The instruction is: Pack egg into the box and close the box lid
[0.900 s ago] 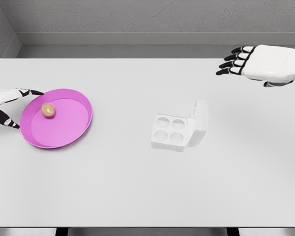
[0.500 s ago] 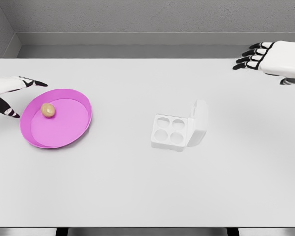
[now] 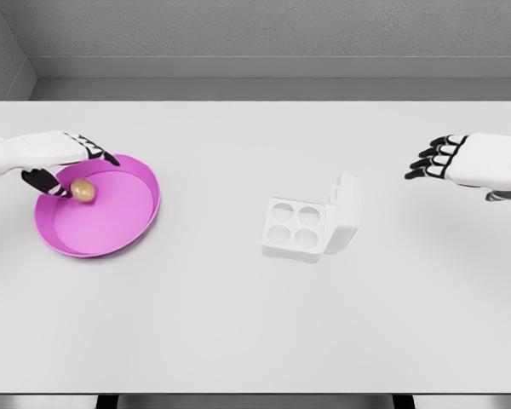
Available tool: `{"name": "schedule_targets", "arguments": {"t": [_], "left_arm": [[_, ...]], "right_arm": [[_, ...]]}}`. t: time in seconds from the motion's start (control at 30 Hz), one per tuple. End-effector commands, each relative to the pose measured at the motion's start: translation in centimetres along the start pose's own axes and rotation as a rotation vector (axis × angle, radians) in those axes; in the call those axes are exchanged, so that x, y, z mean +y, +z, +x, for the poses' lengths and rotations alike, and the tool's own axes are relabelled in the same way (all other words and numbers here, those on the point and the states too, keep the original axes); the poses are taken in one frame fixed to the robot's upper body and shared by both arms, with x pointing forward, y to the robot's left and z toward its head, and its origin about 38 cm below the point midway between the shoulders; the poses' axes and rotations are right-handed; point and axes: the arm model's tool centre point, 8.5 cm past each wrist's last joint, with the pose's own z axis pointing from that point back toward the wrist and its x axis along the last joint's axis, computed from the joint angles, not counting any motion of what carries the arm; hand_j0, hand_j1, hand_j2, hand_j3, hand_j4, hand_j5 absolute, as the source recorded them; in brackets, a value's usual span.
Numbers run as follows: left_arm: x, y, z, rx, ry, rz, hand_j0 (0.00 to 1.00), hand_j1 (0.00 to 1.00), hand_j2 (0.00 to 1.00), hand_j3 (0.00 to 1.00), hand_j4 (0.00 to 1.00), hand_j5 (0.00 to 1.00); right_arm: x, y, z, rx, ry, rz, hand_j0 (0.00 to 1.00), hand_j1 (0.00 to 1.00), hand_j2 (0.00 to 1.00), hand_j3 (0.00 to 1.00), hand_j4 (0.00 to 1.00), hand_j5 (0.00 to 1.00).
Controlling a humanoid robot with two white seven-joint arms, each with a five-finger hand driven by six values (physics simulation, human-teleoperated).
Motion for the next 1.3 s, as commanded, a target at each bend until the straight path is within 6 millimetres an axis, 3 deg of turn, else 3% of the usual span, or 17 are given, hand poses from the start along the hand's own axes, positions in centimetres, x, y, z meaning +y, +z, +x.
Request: {"name": "schedule_targets", "arguments": {"t": [0.0, 0.23, 0.67, 1.27], "left_arm": [[-0.2, -0.4, 0.1, 0.007, -0.015, -0.013, 0.86, 0.86, 0.86, 0.86, 0.86, 0.86], [-1.6, -0.8, 0.0, 0.019, -0.039, -0.081, 0.86, 0.86, 0.86, 0.86, 0.86, 0.86], [-1.7, -0.9, -0.1, 0.036, -0.070, -0.104, 0.86, 0.86, 0.86, 0.86, 0.86, 0.86], [-2.3, -1.5, -0.2, 0.047, -0.083, -0.134, 0.74, 0.74, 0.74, 0.74, 0.74, 0.74]], "right_arm": [[0.4, -0.5, 0.5, -0.019, -0.004, 0.012, 1.00, 1.00, 1.00, 1.00, 1.00, 1.00], [2.4, -1.7, 1.8, -0.064, -0.036, 0.051, 1.00, 1.00, 1.00, 1.00, 1.00, 1.00], [2.3, -1.7, 1.8, -0.063, -0.035, 0.050, 1.00, 1.00, 1.00, 1.00, 1.00, 1.00], [2.9, -1.7, 2.0, -0.072, -0.040, 0.069, 1.00, 1.00, 1.00, 1.00, 1.00, 1.00]]}}
